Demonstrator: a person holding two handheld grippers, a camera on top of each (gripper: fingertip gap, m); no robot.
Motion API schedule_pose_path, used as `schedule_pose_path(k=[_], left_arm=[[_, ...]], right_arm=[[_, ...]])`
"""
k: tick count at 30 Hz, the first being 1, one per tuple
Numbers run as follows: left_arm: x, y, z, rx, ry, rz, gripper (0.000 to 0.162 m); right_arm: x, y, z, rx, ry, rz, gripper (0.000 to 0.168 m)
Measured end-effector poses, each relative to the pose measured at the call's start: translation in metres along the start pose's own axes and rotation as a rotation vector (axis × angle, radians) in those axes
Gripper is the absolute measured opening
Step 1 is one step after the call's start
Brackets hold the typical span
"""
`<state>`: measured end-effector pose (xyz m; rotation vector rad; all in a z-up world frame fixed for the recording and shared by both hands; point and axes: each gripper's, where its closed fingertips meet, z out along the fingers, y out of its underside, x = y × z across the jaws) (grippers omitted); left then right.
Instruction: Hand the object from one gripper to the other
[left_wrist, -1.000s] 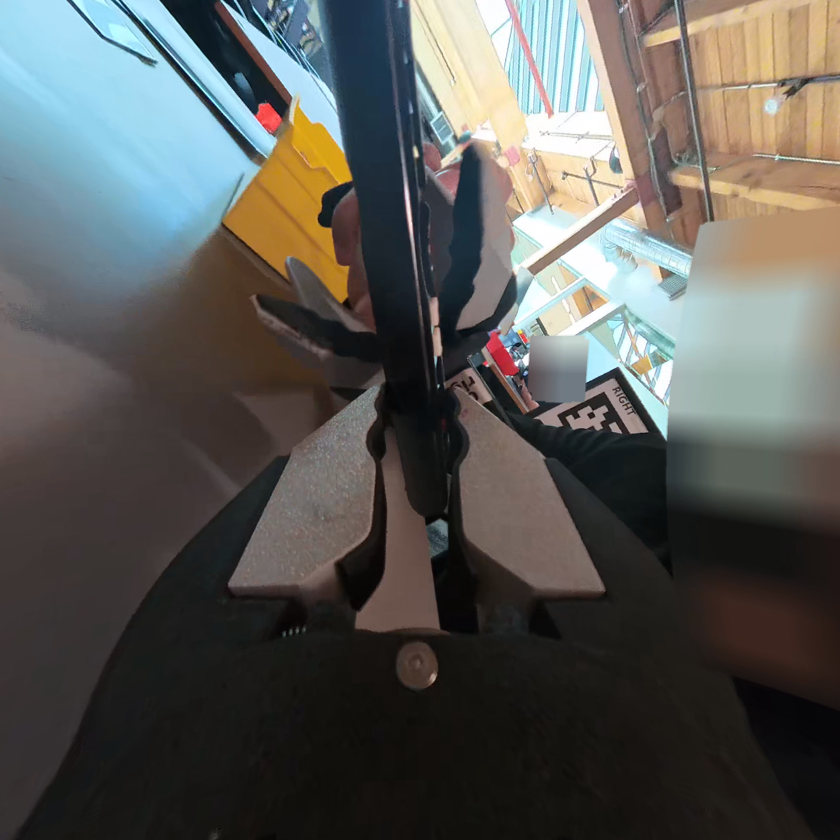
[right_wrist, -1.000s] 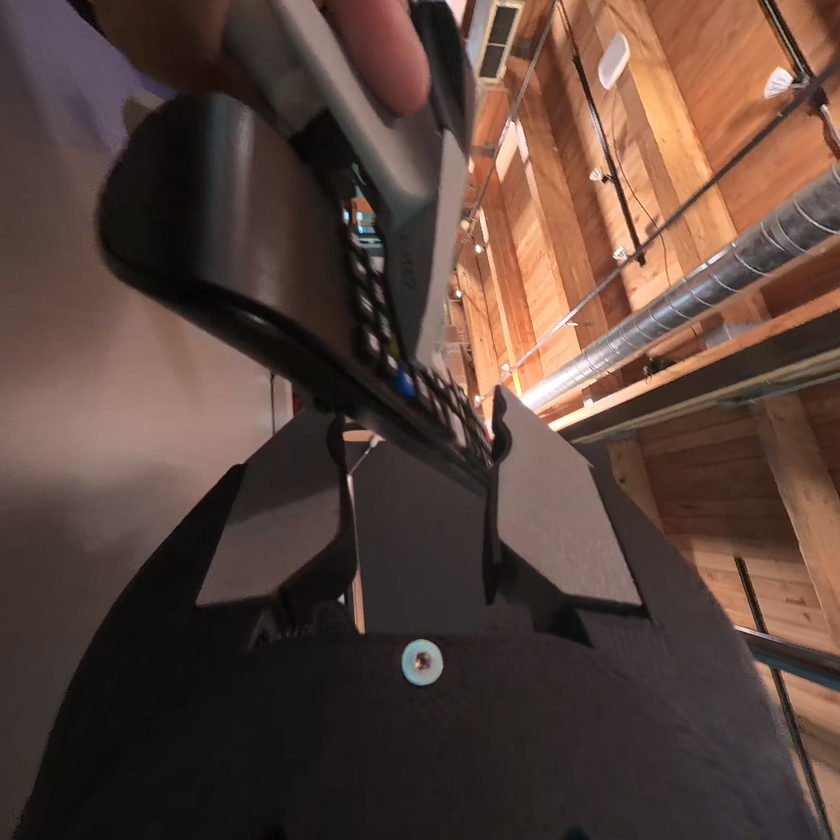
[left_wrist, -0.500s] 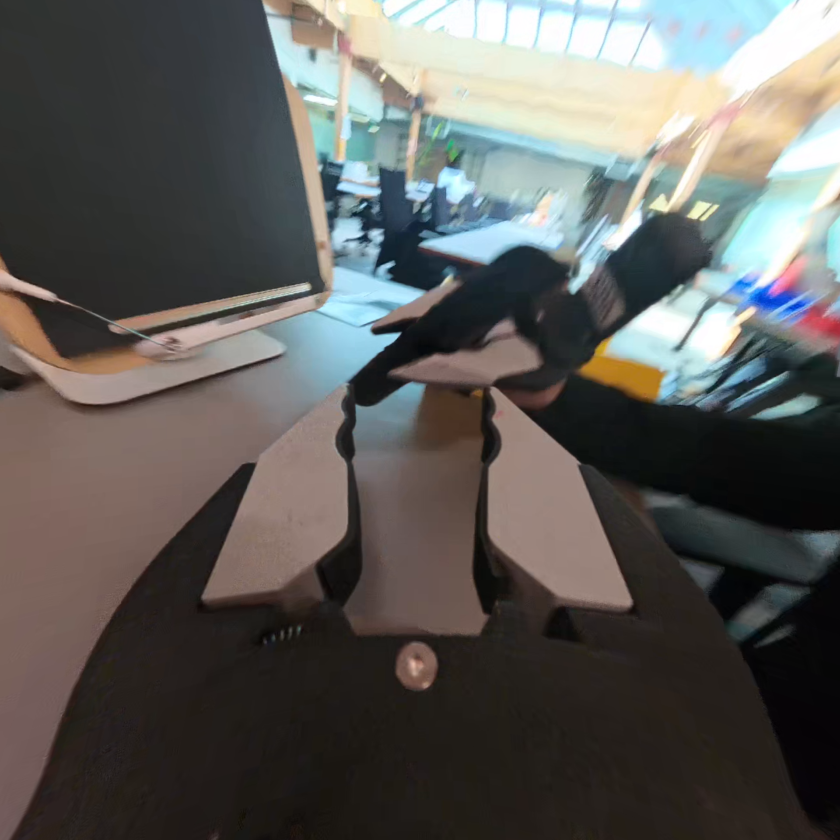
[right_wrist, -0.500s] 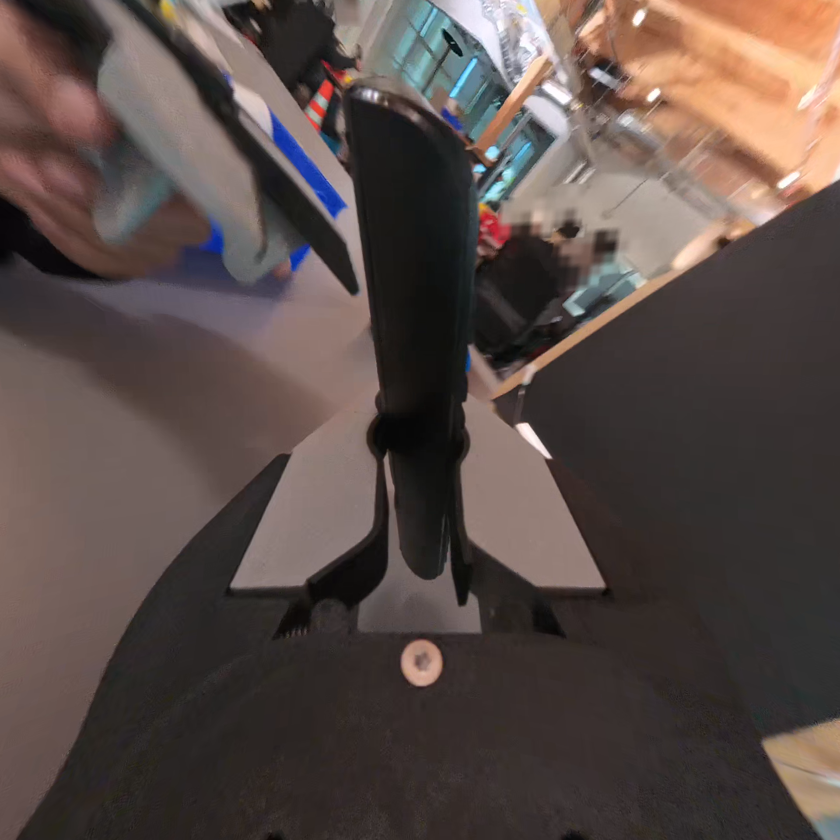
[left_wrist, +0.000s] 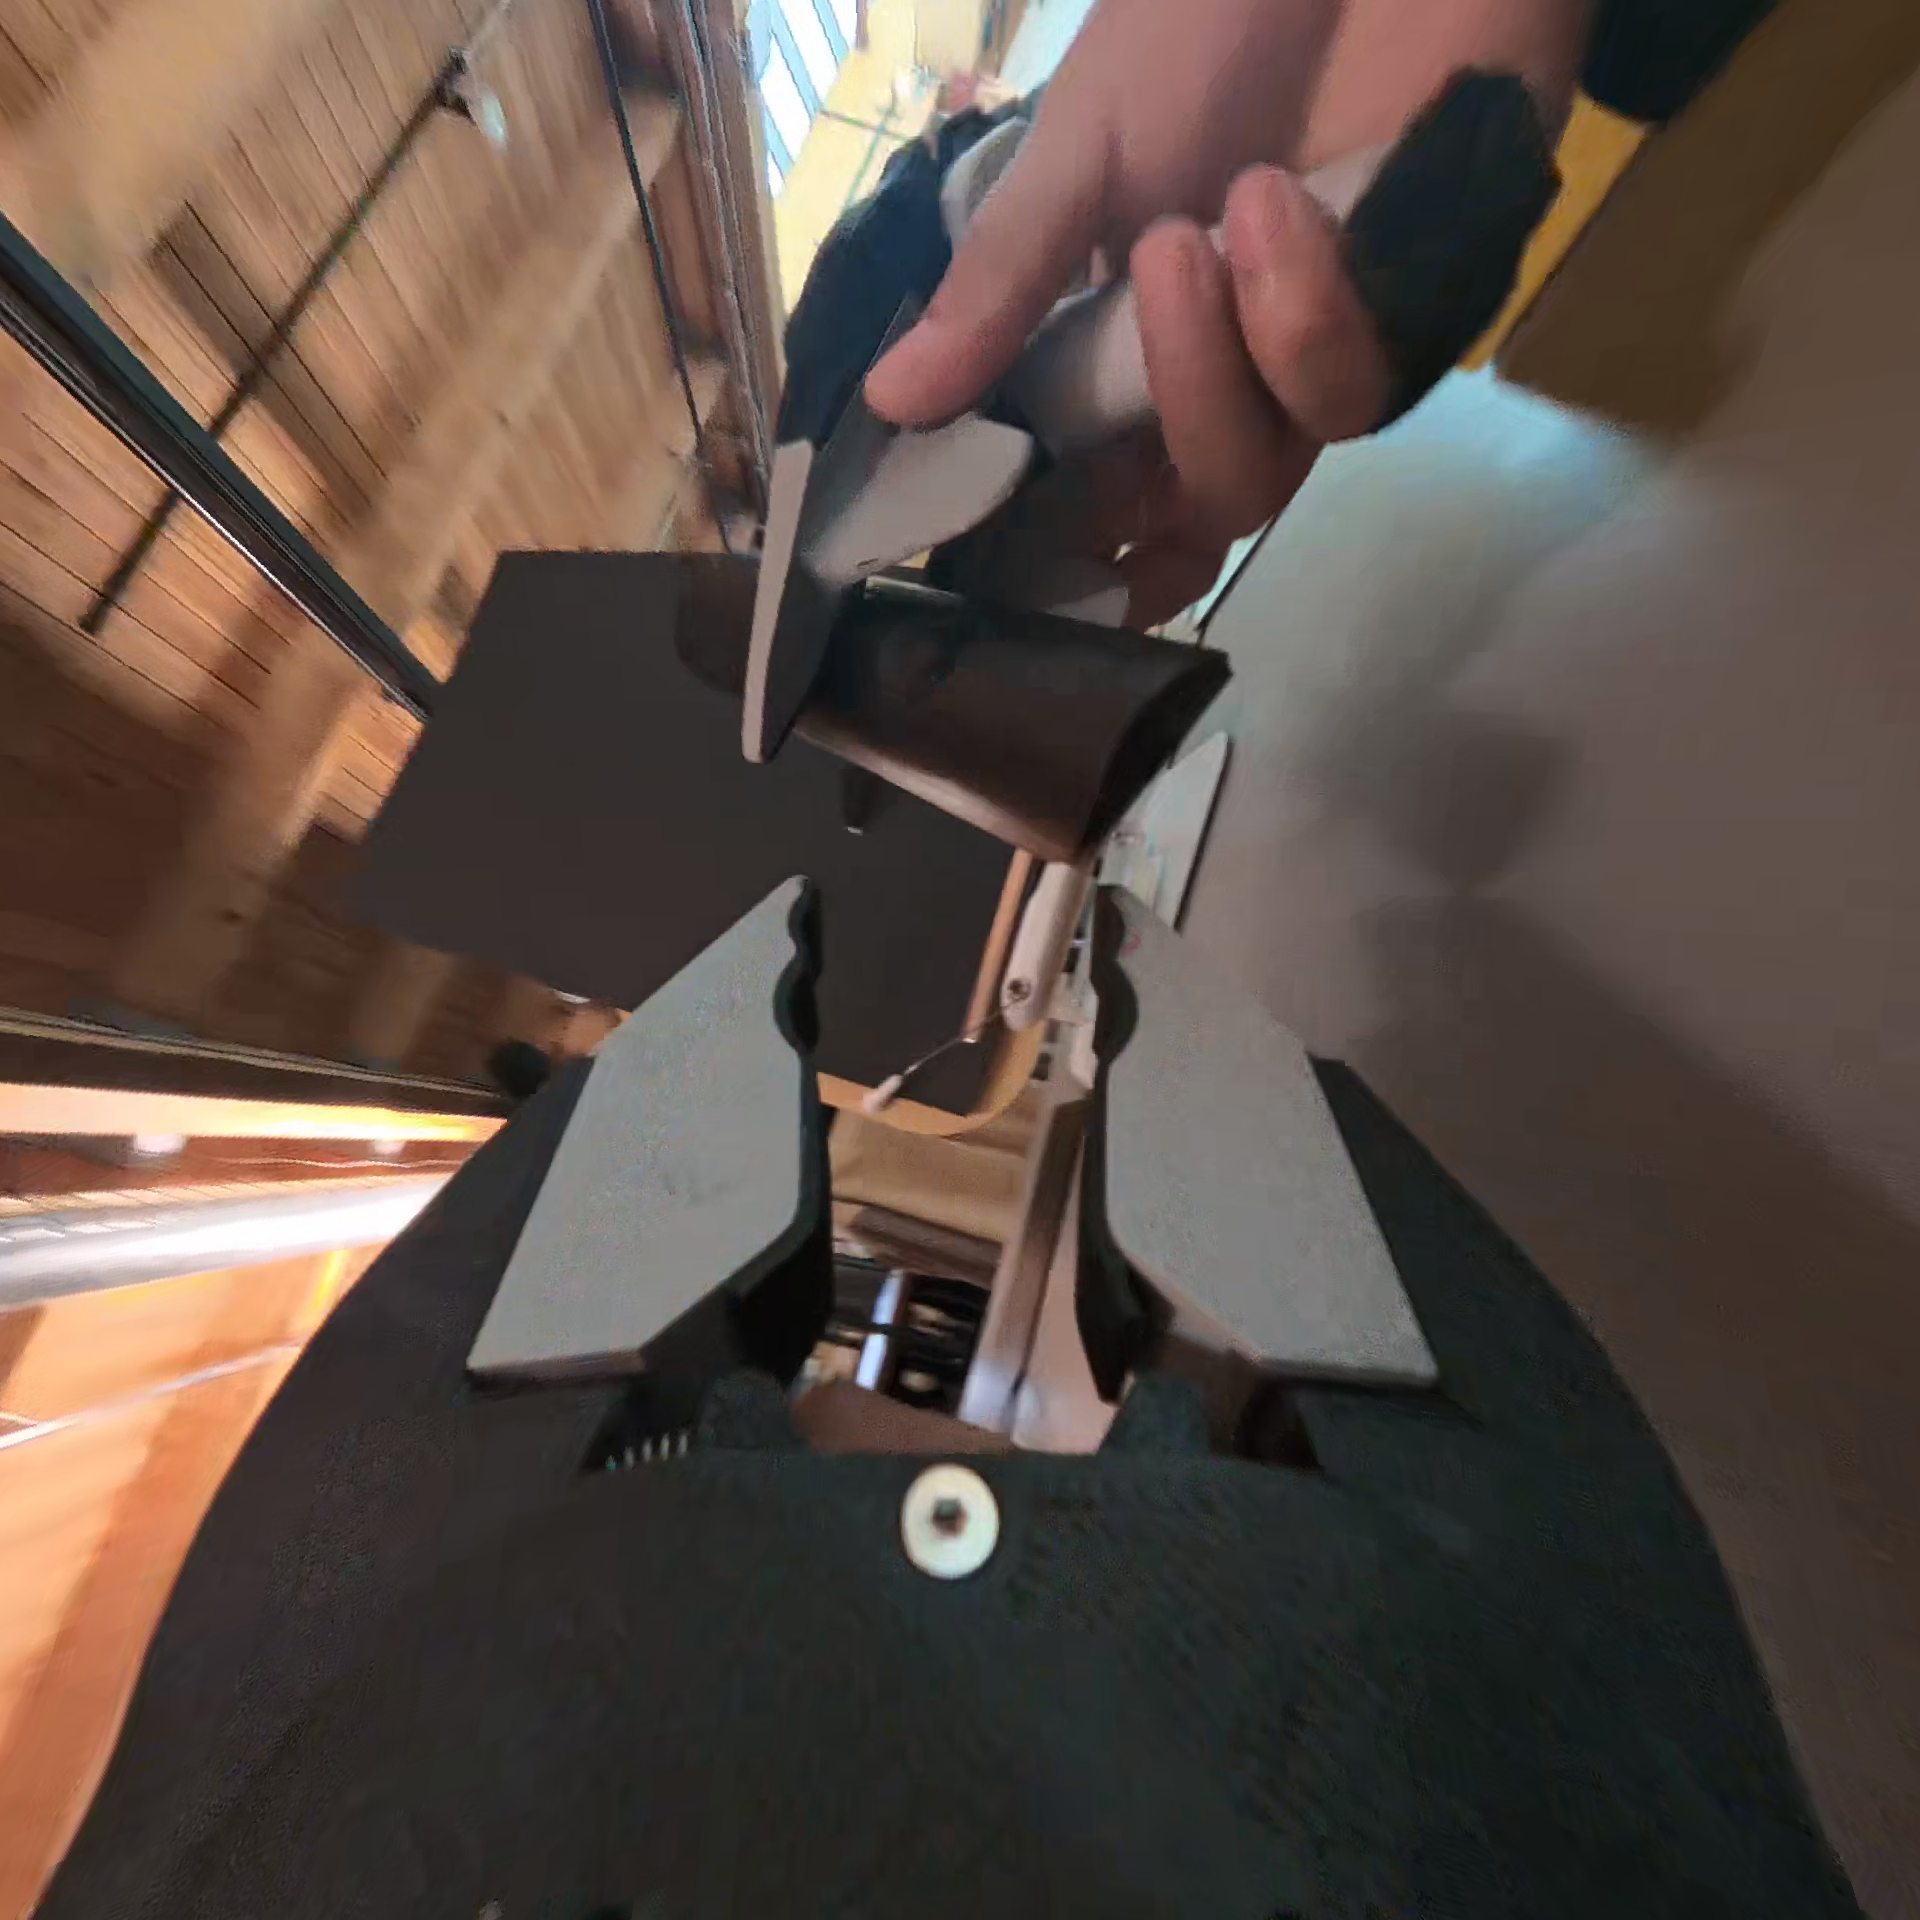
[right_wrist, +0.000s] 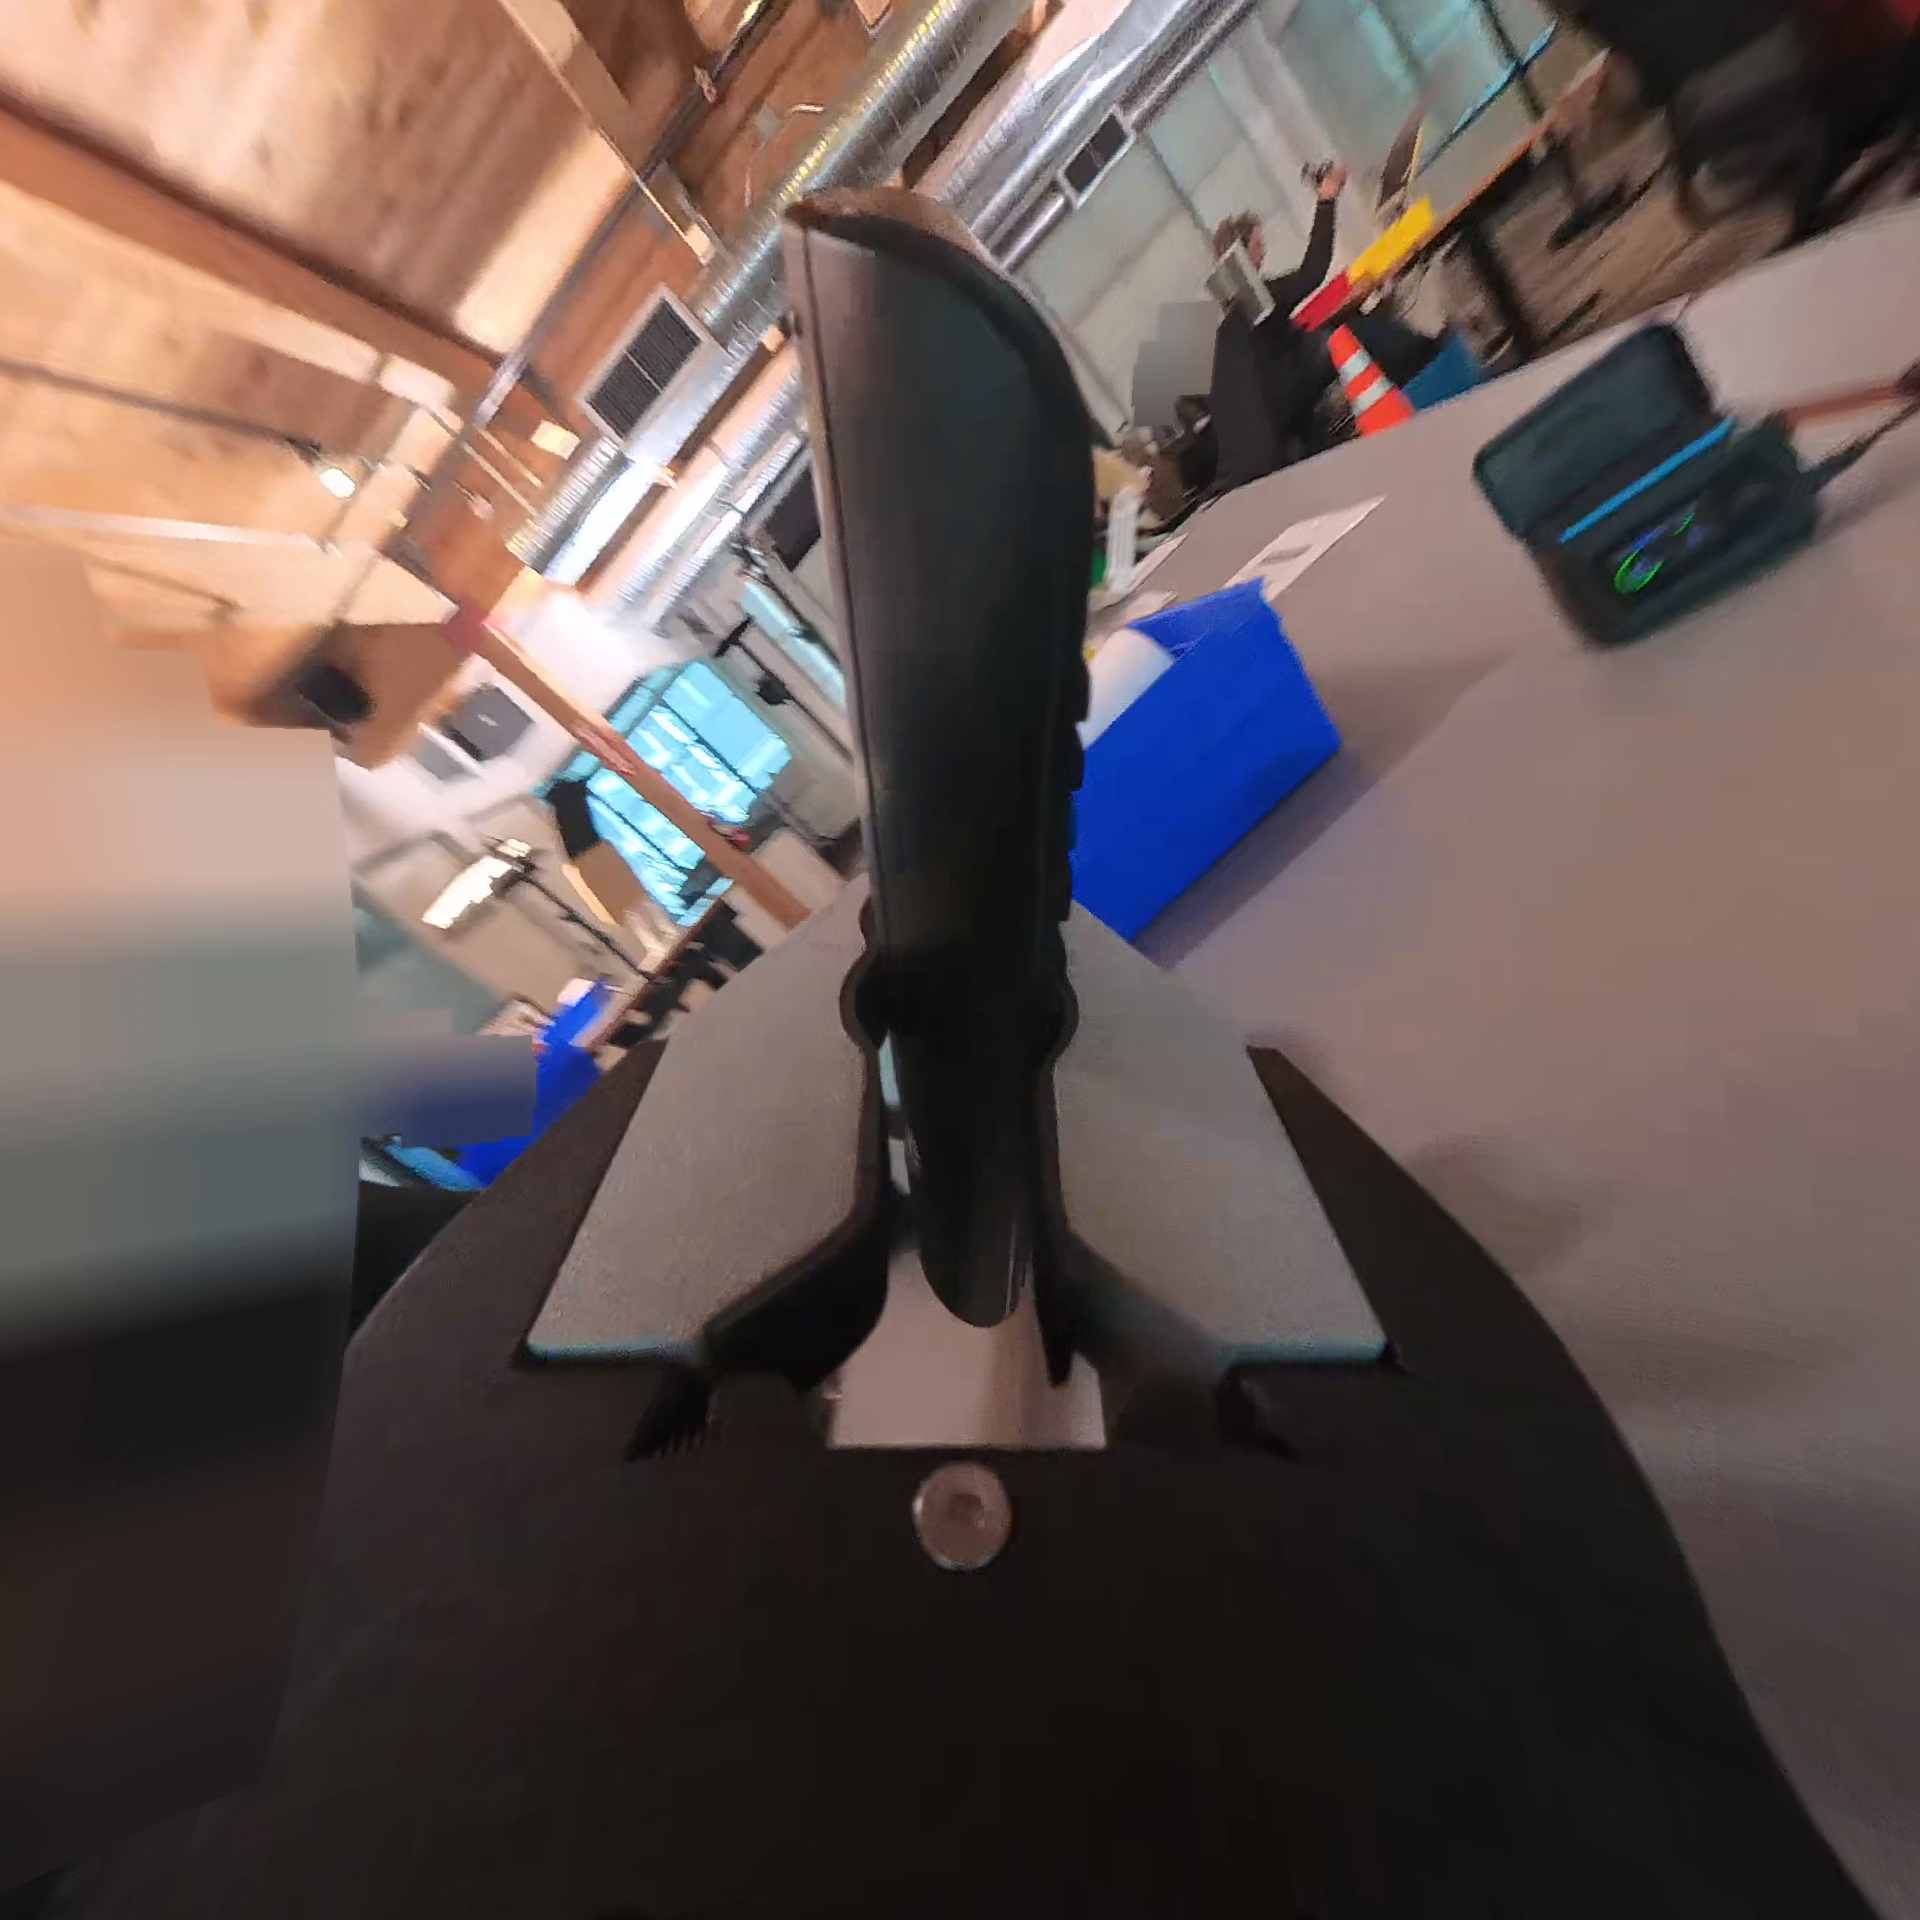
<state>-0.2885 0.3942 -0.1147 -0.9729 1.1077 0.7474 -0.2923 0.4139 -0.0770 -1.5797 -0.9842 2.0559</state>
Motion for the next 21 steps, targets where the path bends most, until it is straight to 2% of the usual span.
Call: schedule_pose_path(k=[3, 6, 9, 11, 13, 16, 21], left_arm=[[0.005, 0.001, 0.003, -0.019, -0.003, 0.072, 0.061], [0.0, -0.015, 0.003, 0.023, -0.065, 0.147, 0.061], [0.004, -0.032, 0.003, 0.07, -0.084, 0.198, 0.051], [0.013, -0.038, 0.004, 0.085, -0.062, 0.253, 0.029], [0.013, -0.044, 0.004, 0.096, -0.067, 0.25, 0.024], [0.001, -0.042, 0.004, 0.058, -0.051, 0.113, 0.021], [-0.043, -0.033, -0.007, 0.111, -0.111, -0.296, 0.019]], right_arm=[[-0.001, 0.003, 0.0, -0.001, -0.083, 0.189, 0.021], [0.001, 0.007, 0.004, -0.002, -0.122, 0.296, 0.021], [0.004, 0.017, 0.011, -0.039, -0.101, 0.314, 0.021], [-0.001, 0.023, 0.016, -0.065, -0.143, 0.338, 0.021], [-0.001, 0.029, 0.019, -0.091, -0.147, 0.338, 0.023], [0.001, 0.029, 0.017, -0.104, -0.131, 0.314, 0.035], [0.005, 0.009, 0.001, -0.035, -0.114, 0.224, 0.045]])
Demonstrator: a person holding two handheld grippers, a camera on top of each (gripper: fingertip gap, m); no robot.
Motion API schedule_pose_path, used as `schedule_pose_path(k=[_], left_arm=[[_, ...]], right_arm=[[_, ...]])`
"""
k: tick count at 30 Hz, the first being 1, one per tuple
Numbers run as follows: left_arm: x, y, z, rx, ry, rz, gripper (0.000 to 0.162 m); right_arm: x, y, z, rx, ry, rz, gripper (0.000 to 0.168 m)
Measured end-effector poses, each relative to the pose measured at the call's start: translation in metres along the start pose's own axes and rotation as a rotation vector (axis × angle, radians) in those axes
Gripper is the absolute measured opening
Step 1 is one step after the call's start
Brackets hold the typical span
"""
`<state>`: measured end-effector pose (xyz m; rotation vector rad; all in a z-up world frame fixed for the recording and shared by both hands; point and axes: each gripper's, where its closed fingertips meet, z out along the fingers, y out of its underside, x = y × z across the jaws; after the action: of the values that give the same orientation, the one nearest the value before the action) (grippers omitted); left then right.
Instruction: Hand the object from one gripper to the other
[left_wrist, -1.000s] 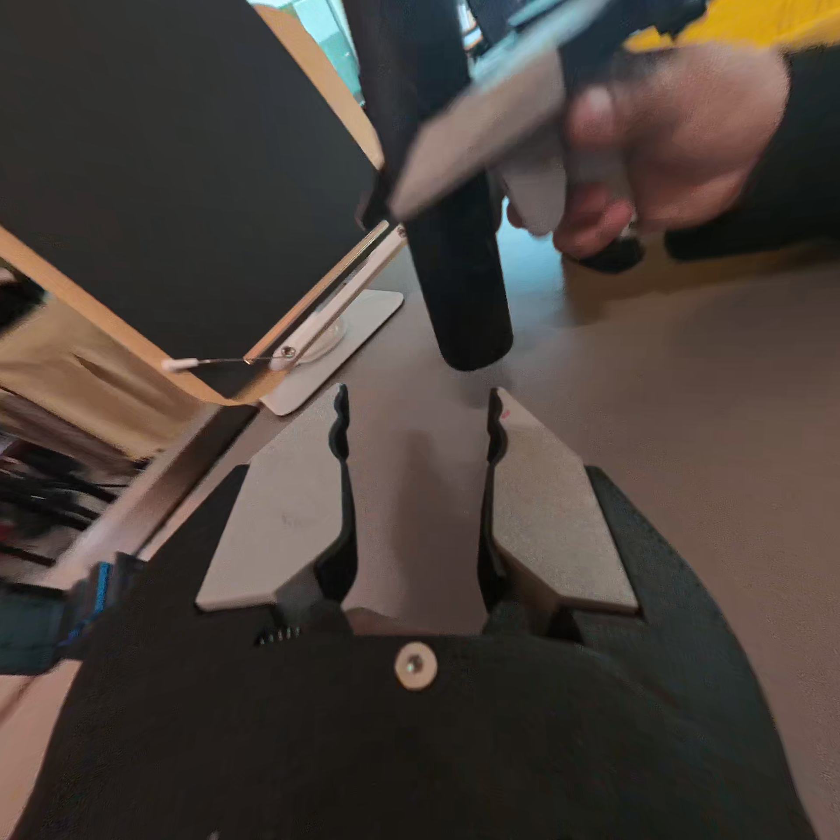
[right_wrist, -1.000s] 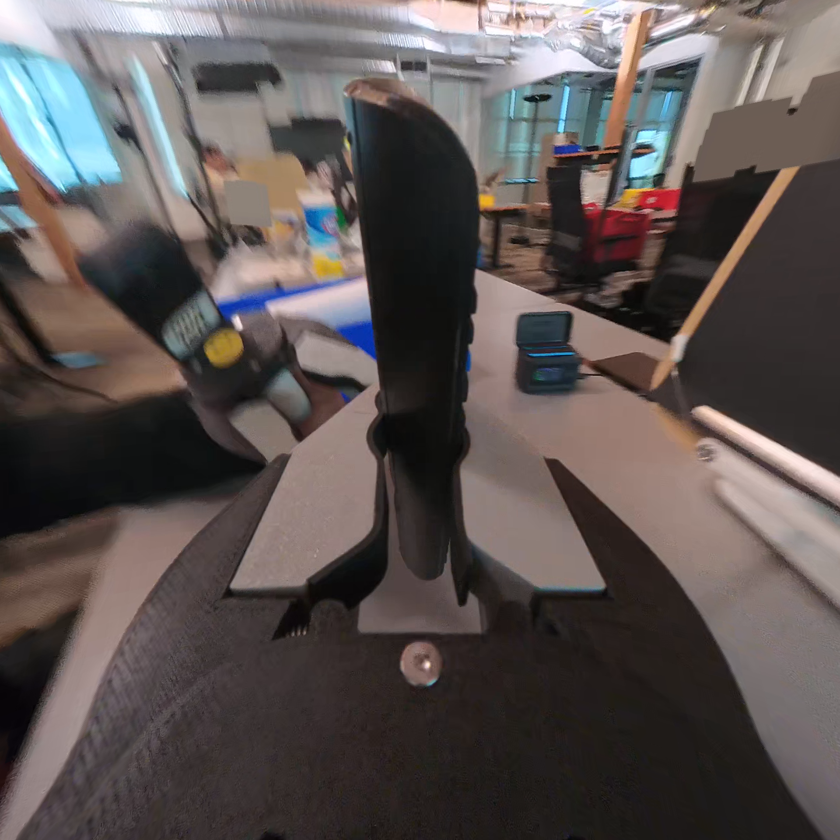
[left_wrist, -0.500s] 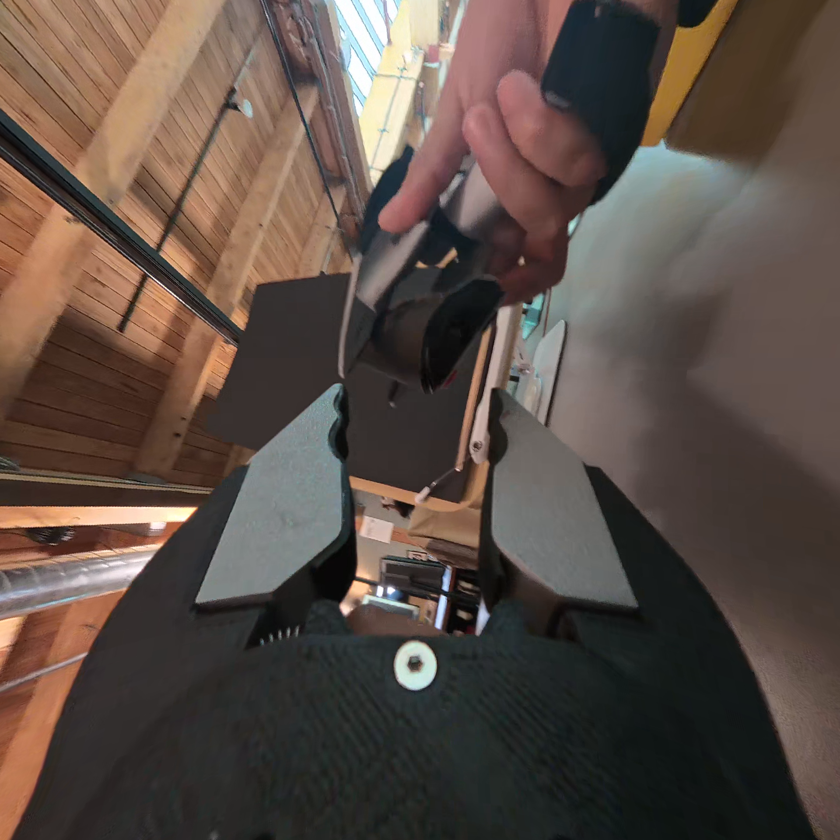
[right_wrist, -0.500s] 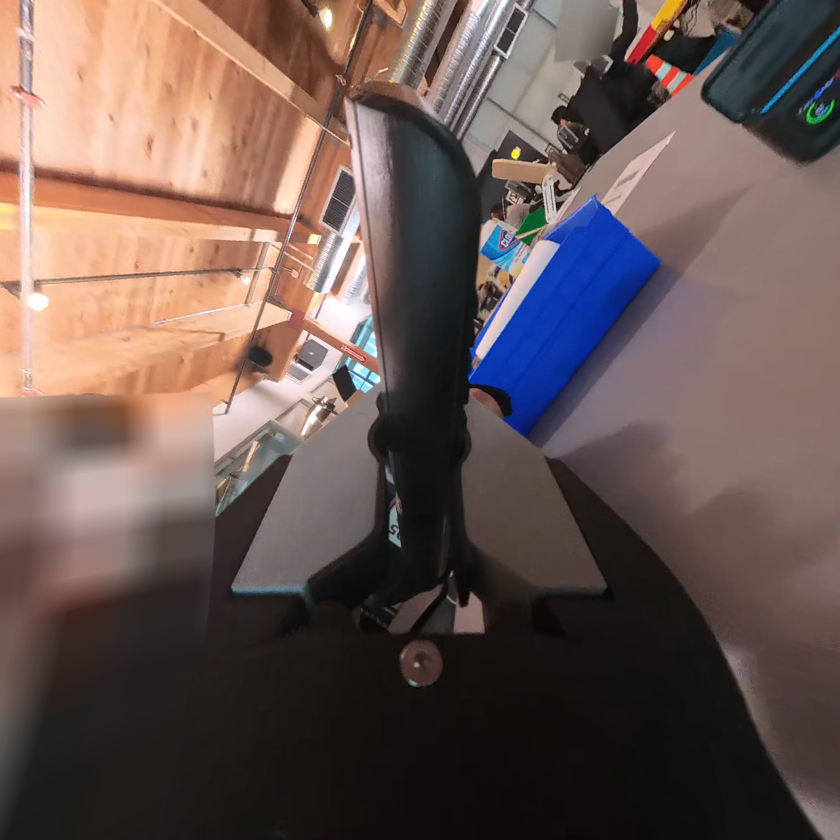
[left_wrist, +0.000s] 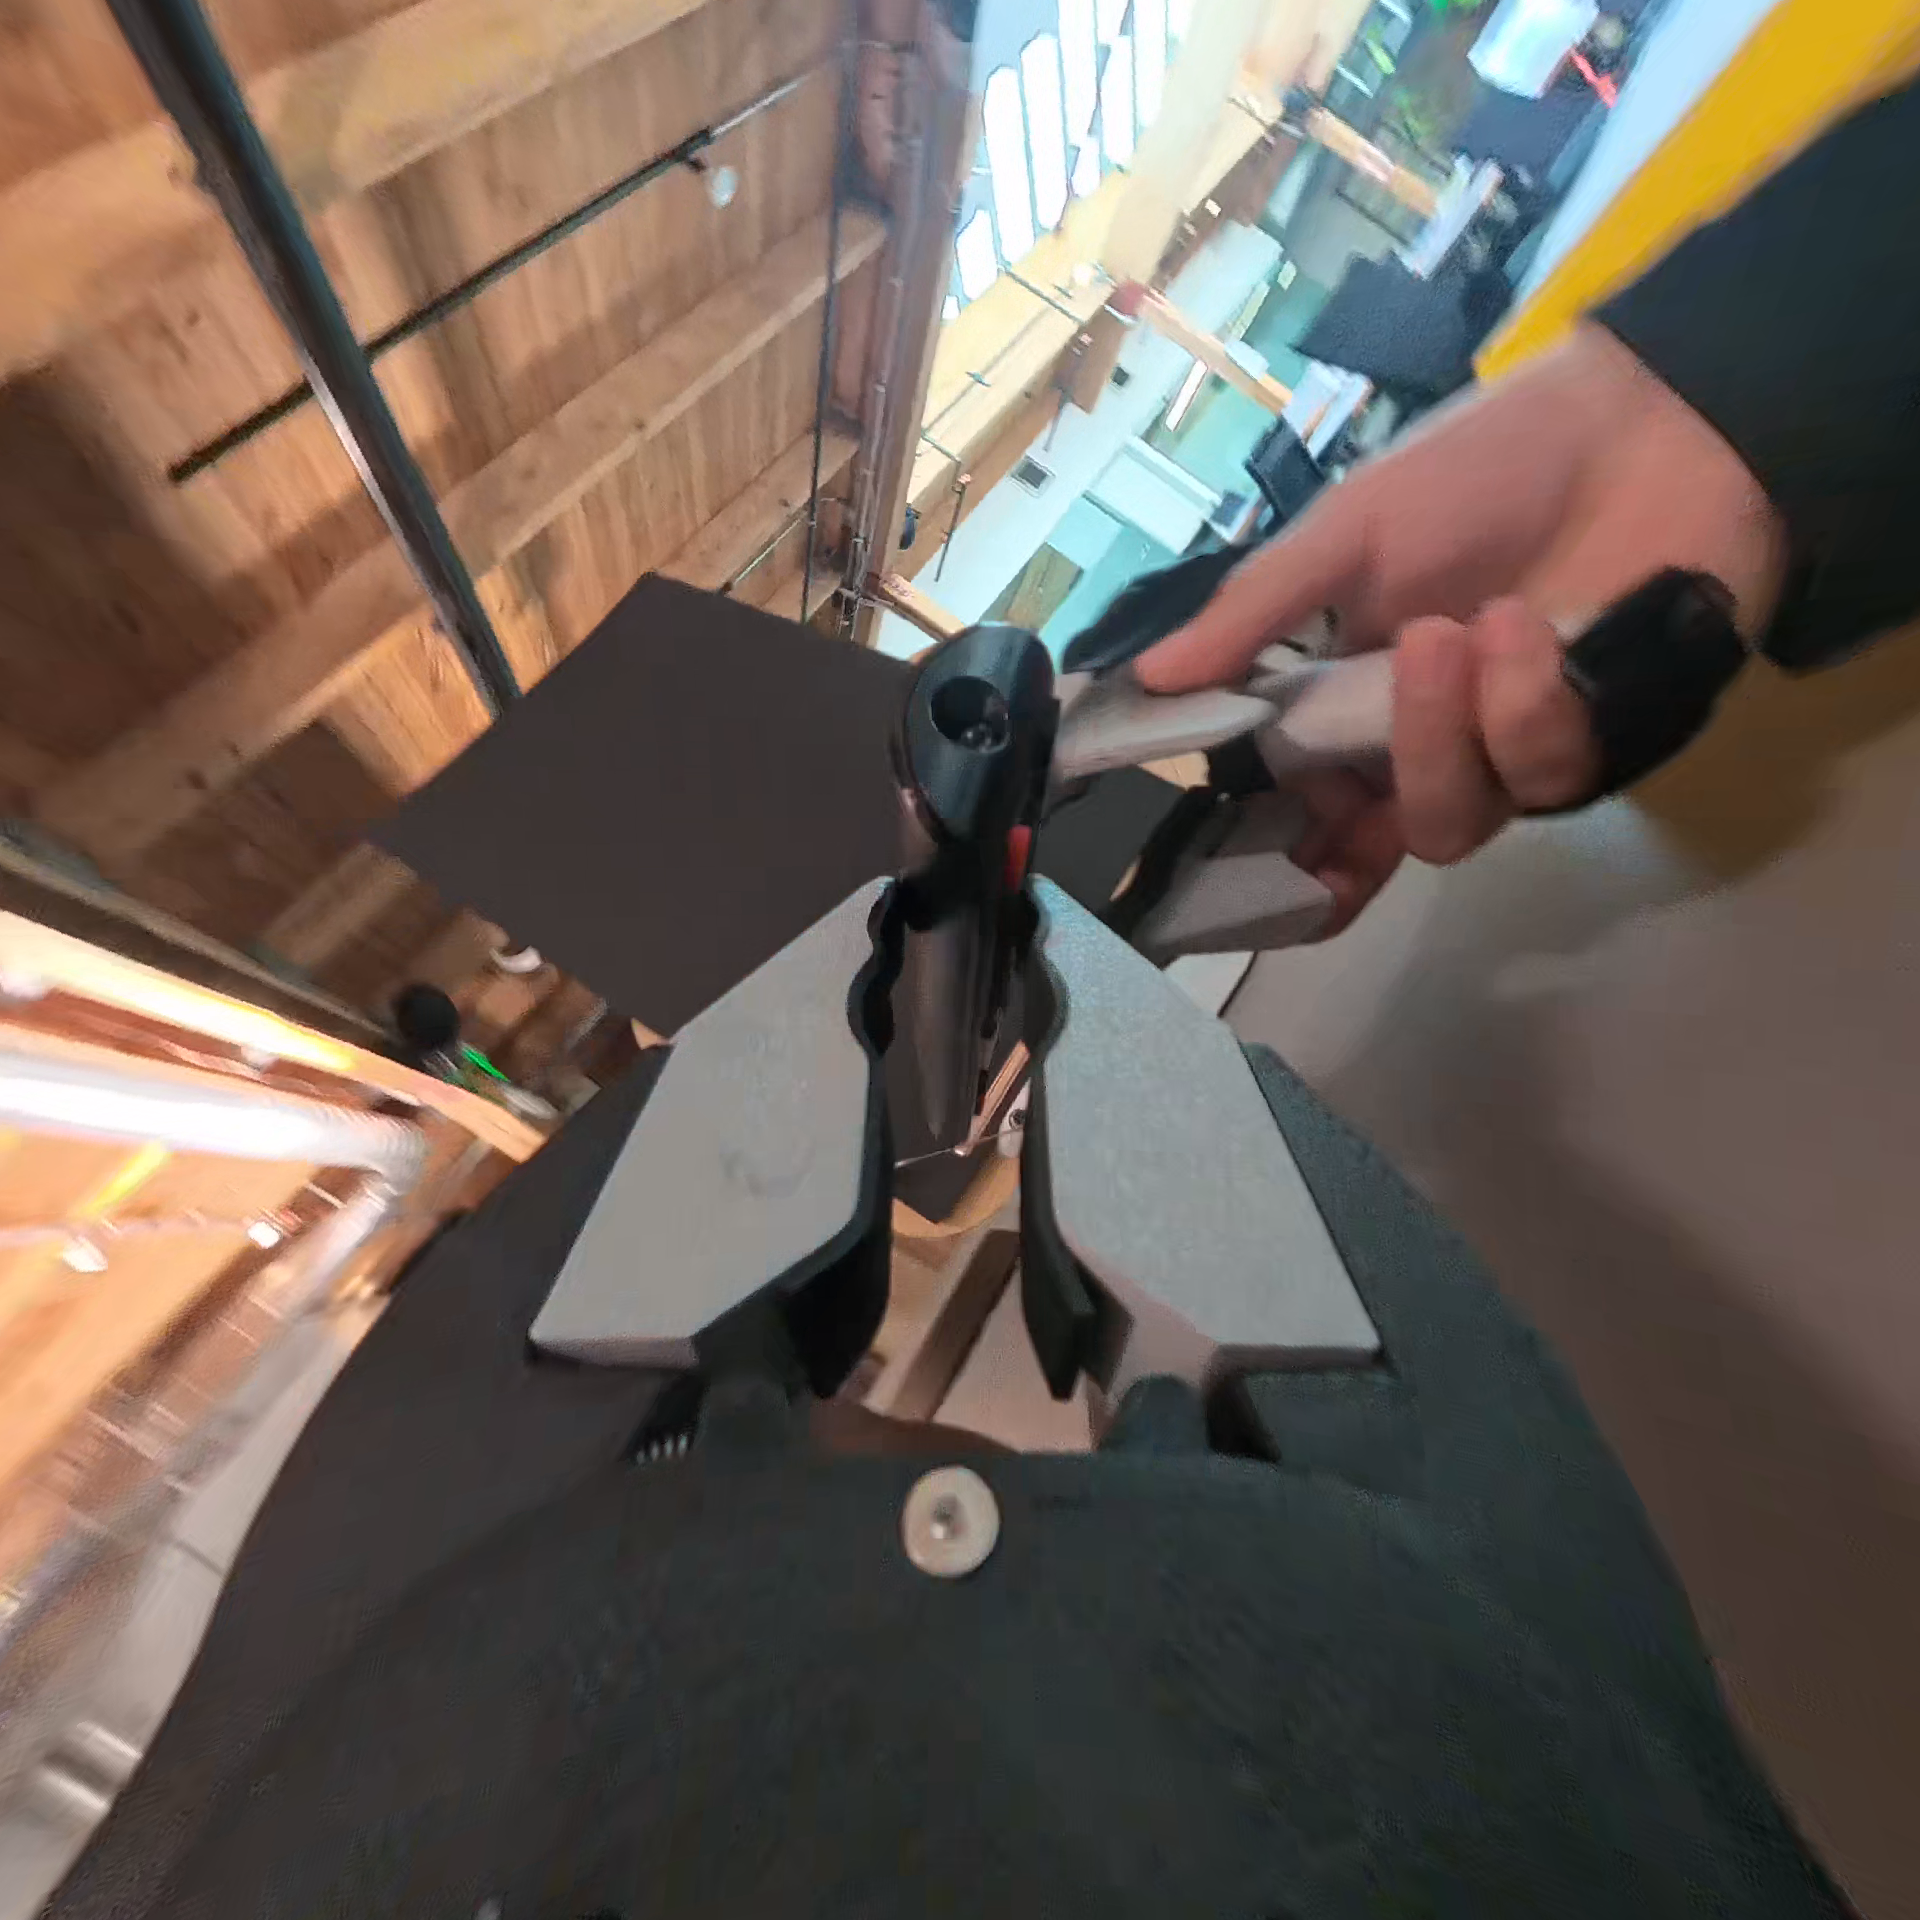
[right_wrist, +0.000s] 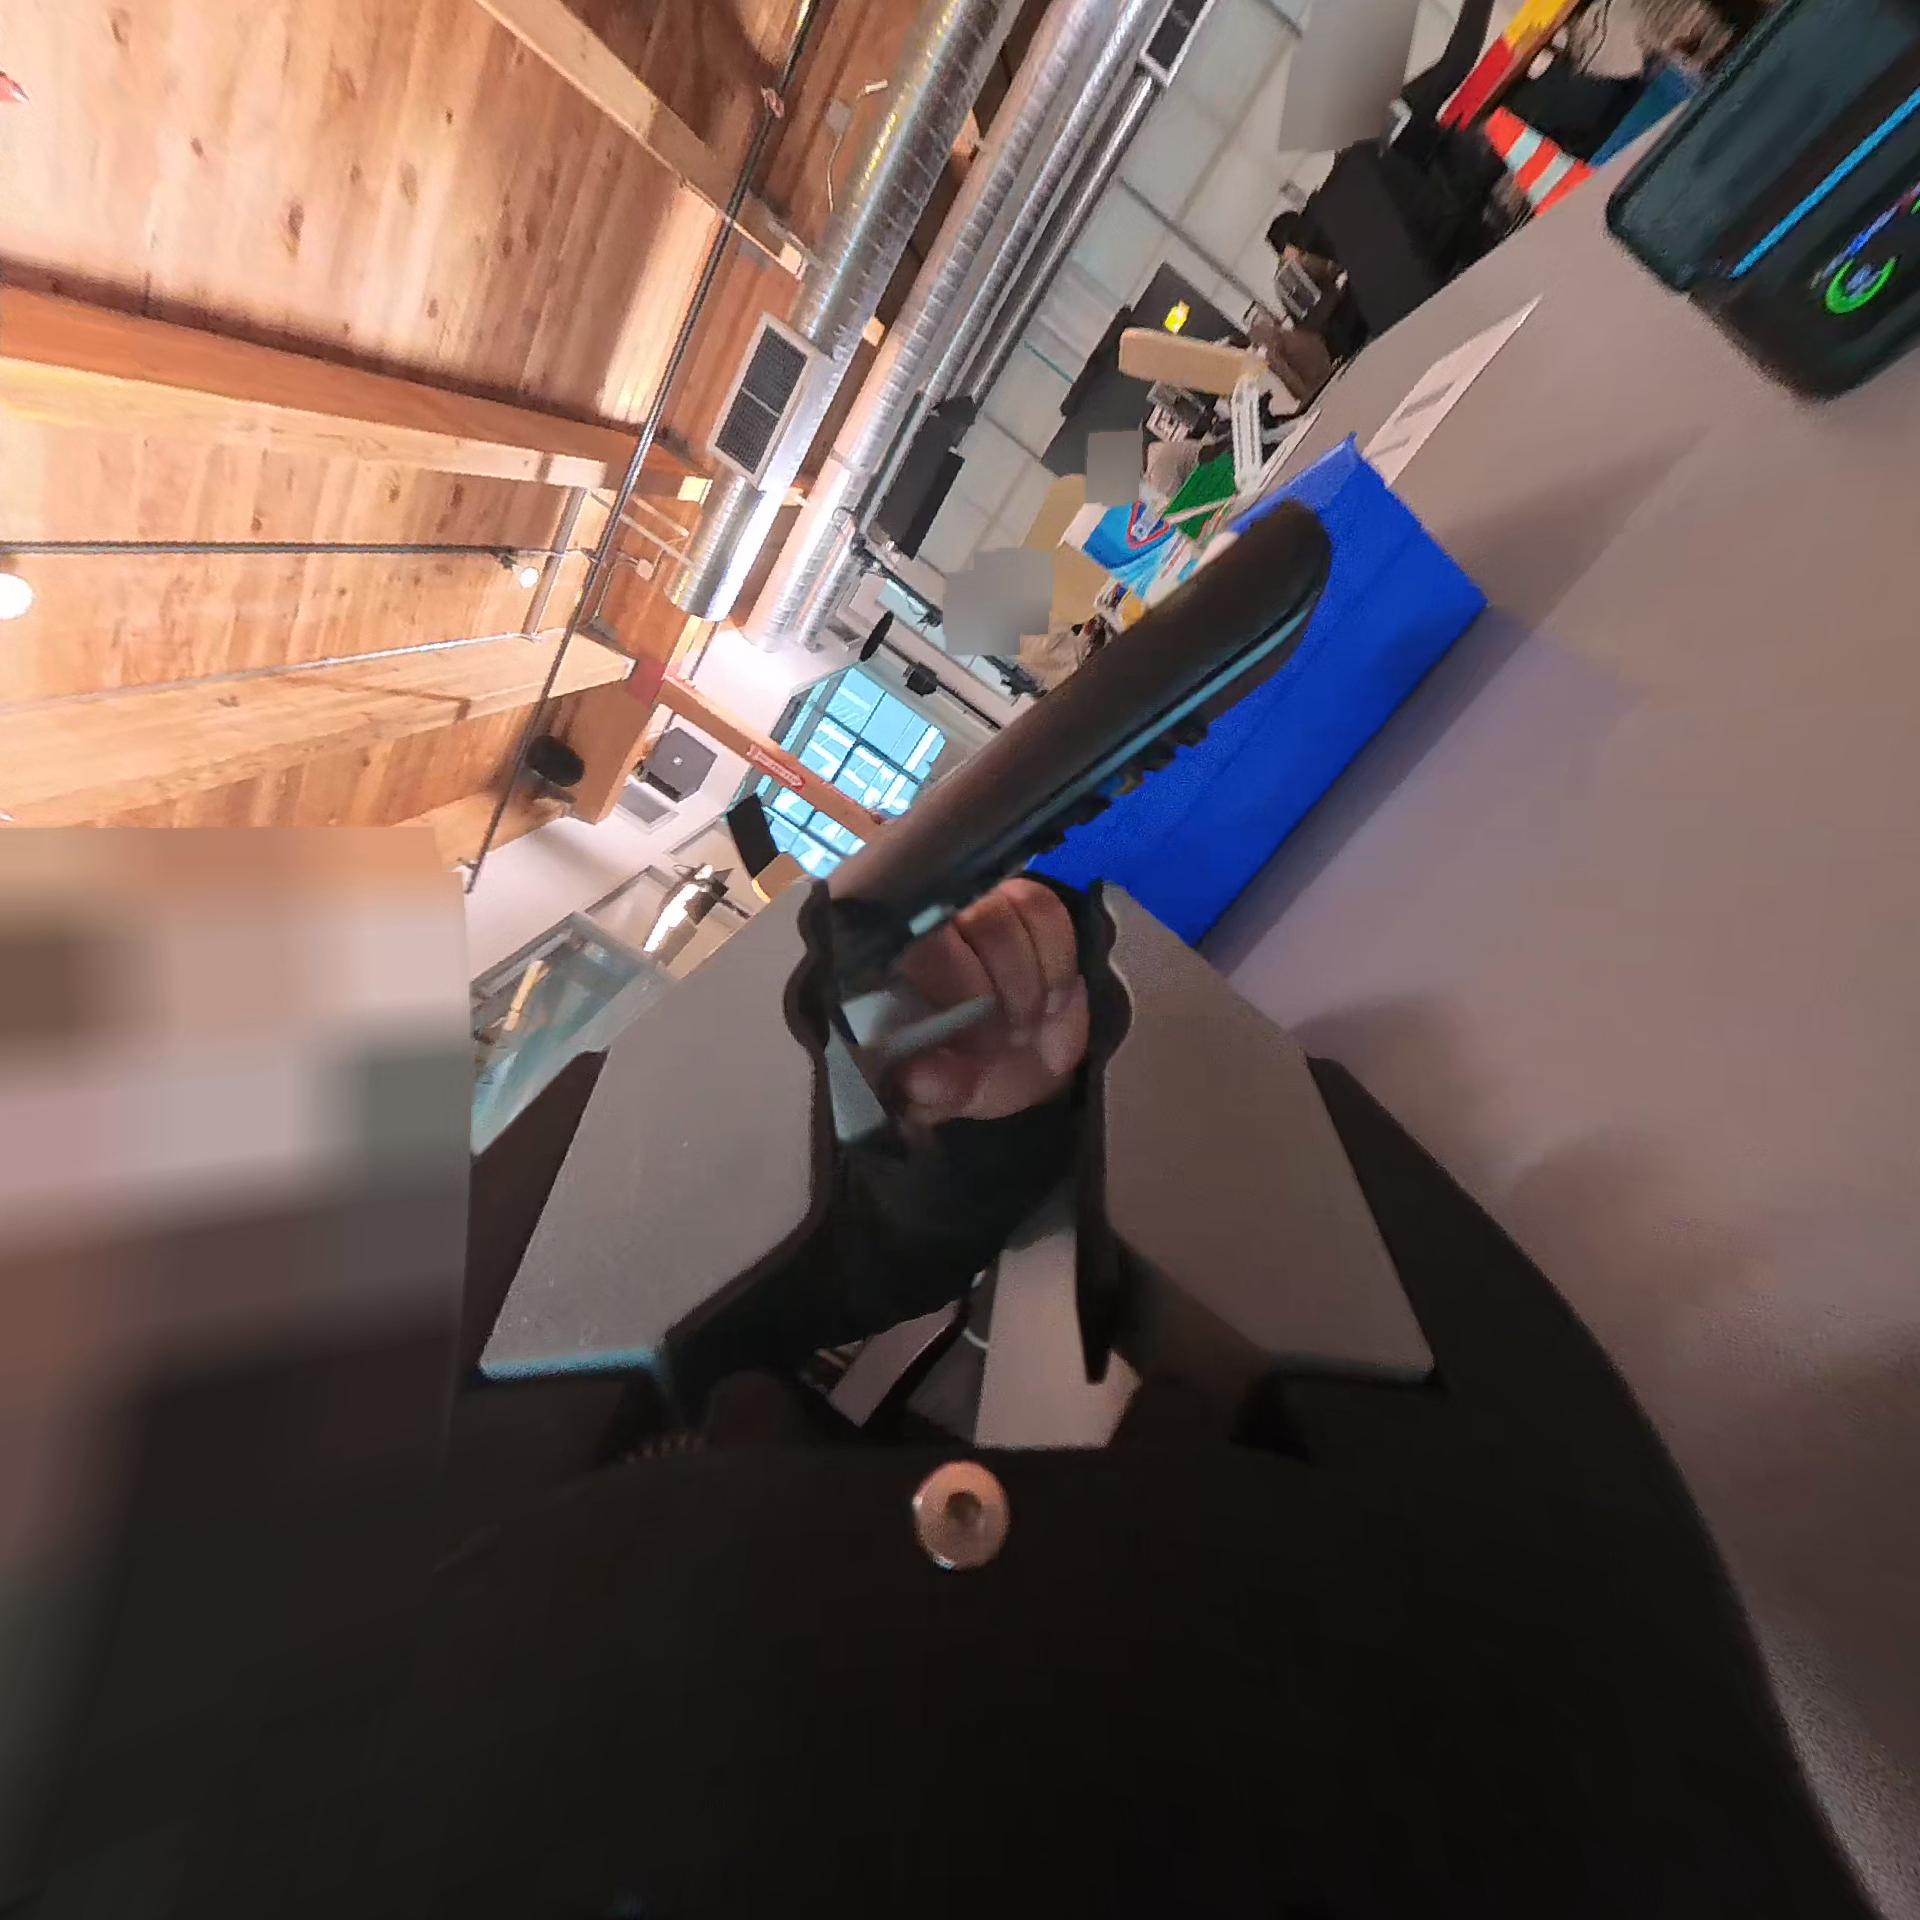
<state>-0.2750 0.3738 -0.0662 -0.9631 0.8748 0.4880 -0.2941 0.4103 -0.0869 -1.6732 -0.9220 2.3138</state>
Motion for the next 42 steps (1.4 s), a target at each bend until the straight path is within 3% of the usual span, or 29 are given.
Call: schedule_pose_path(k=[6, 11, 13, 16, 18, 22, 25, 28, 31, 36, 42], left_arm=[[-0.05, 0.014, -0.01, 0.043, -0.054, -0.437, 0.019], [-0.043, 0.009, -0.011, 0.121, 0.133, -0.729, 0.019], [-0.037, 0.001, -0.011, 0.161, 0.209, -0.805, 0.019], [-0.025, -0.006, -0.012, 0.184, 0.348, -0.927, 0.019], [-0.026, -0.003, -0.01, 0.185, 0.353, -0.998, 0.019], [-0.03, 0.016, -0.005, 0.126, 0.33, -1.124, 0.02], [-0.033, 0.036, -0.005, 0.029, 0.244, -1.021, 0.027], [-0.021, 0.048, -0.002, -0.08, 0.228, -0.858, 0.045], [-0.01, 0.051, 0.001, -0.137, 0.149, -0.505, 0.056], [0.028, 0.031, 0.0, -0.084, 0.108, 0.154, 0.057], [0.049, 0.036, 0.002, -0.105, 0.147, 0.379, 0.059]], right_arm=[[0.008, -0.004, -0.007, -0.073, 0.26, -0.413, 0.062], [0.005, -0.009, -0.001, -0.091, 0.469, -0.864, 0.068], [0.003, 0.0, 0.002, -0.141, 0.474, -0.972, 0.059], [0.001, 0.021, 0.011, -0.232, 0.393, -1.014, 0.048], [-0.002, 0.035, 0.017, -0.284, 0.318, -0.985, 0.023], [0.006, 0.03, 0.016, -0.266, 0.308, -0.837, 0.021], [0.007, 0.017, 0.009, -0.185, 0.276, -0.665, 0.019], [0.003, -0.003, -0.003, -0.062, 0.21, -0.472, 0.018], [0.005, -0.013, -0.013, 0.016, 0.135, -0.252, 0.017], [0.024, -0.01, -0.012, 0.042, 0.12, -0.034, 0.019], [0.016, -0.001, 0.002, 0.053, -0.05, 0.168, 0.018]])
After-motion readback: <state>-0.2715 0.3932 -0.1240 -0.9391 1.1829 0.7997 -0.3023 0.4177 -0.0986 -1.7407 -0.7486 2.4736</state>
